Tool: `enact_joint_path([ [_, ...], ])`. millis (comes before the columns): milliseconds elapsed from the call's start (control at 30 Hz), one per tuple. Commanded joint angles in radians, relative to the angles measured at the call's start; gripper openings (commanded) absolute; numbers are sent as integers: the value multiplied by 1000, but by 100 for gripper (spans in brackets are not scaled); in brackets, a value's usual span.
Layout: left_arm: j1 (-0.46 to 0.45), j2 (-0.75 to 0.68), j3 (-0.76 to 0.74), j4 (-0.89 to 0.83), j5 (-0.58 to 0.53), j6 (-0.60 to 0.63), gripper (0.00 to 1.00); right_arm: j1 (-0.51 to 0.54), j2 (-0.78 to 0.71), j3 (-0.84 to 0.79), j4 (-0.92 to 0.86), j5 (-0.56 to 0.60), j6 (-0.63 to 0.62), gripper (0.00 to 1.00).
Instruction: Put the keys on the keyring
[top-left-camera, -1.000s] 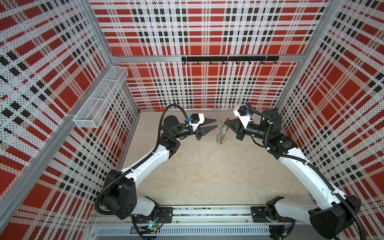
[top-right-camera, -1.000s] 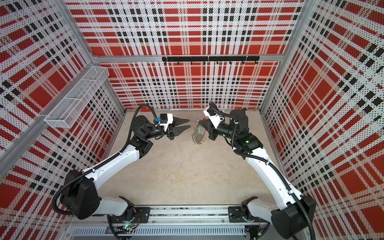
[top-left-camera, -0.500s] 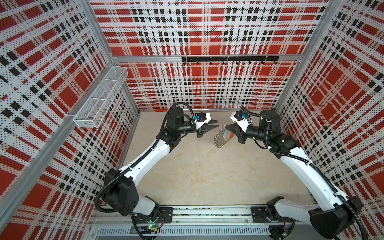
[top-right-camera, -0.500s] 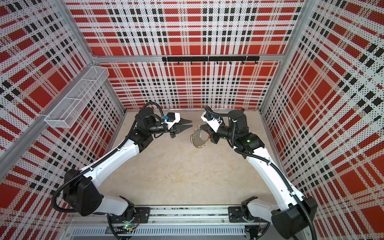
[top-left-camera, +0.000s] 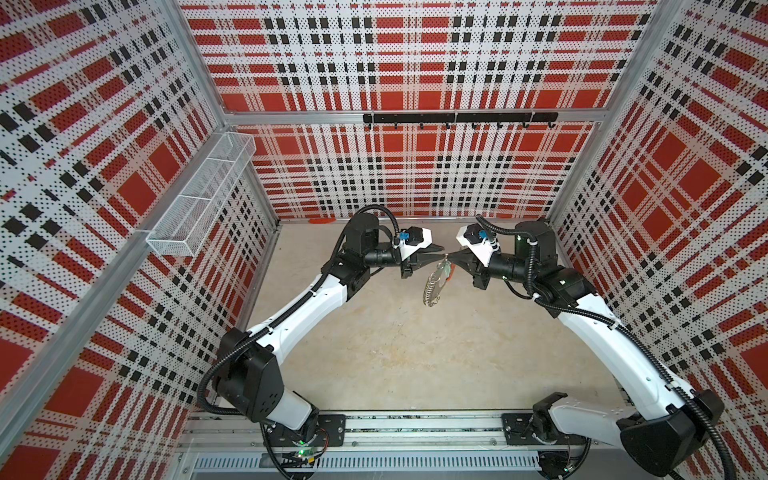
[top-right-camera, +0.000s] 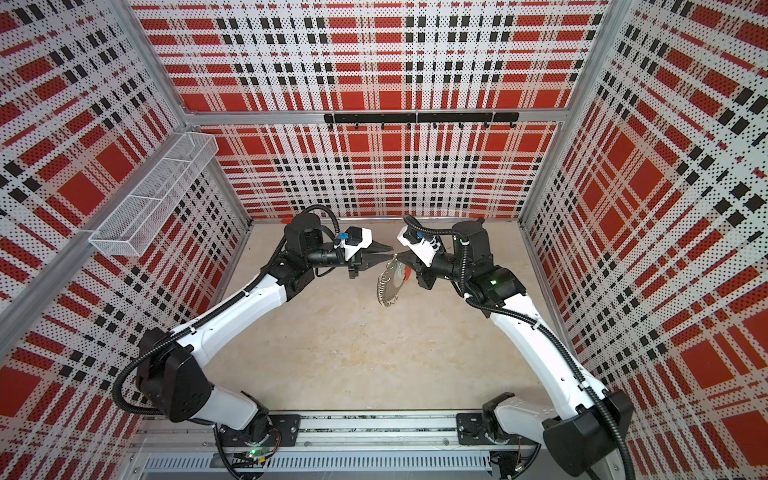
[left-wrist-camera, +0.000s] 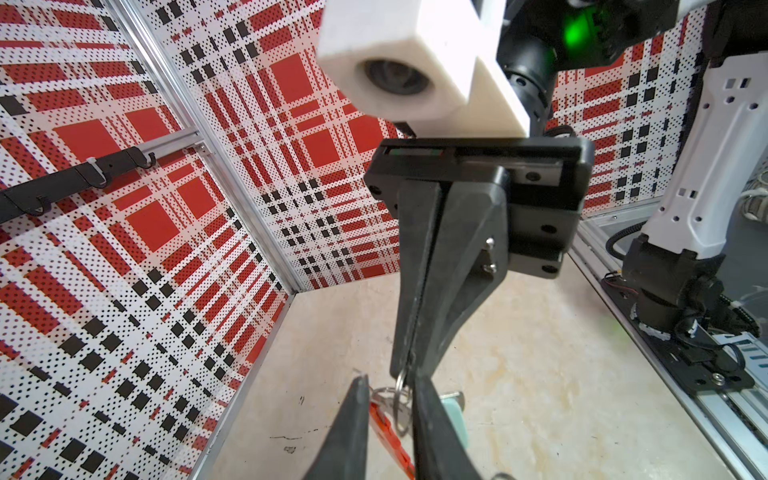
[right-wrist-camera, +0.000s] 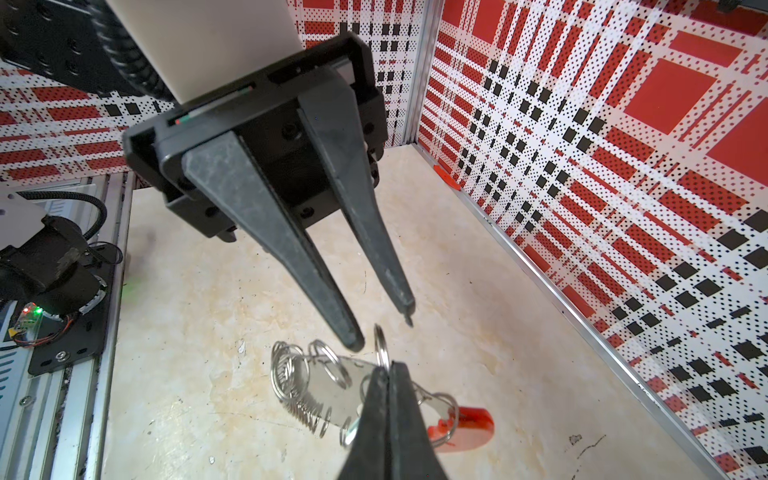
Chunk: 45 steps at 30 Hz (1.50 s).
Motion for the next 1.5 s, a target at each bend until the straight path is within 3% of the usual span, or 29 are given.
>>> enact_joint_path([
  [0, -3, 14, 46, -20, 12, 9, 22, 9, -3, 40, 10, -15, -29, 0],
  [500, -2, 29, 48, -30, 8, 8, 26, 9, 0, 53, 11, -11, -36, 0],
  [1067, -4, 41, 48, -40, 43, 3, 0, 16, 3, 48, 23, -5, -32, 0],
  [1200, -5, 39, 48, -33, 38, -3, 0, 16, 3, 47, 27, -1, -28, 0],
  [1300, -10, 26, 19, 67, 3, -91, 0, 16, -8, 29, 63, 13, -2, 0],
  [1333, -8, 22, 0, 118, -6, -137, 0, 15, -15, 18, 84, 33, 14, 2],
  [1367, -6, 17, -21, 186, -20, -192, 0, 15, -27, 2, 108, 59, 29, 17],
  [1467, 4, 19, -55, 326, -46, -337, 0, 16, -74, -41, 160, 146, 85, 29],
])
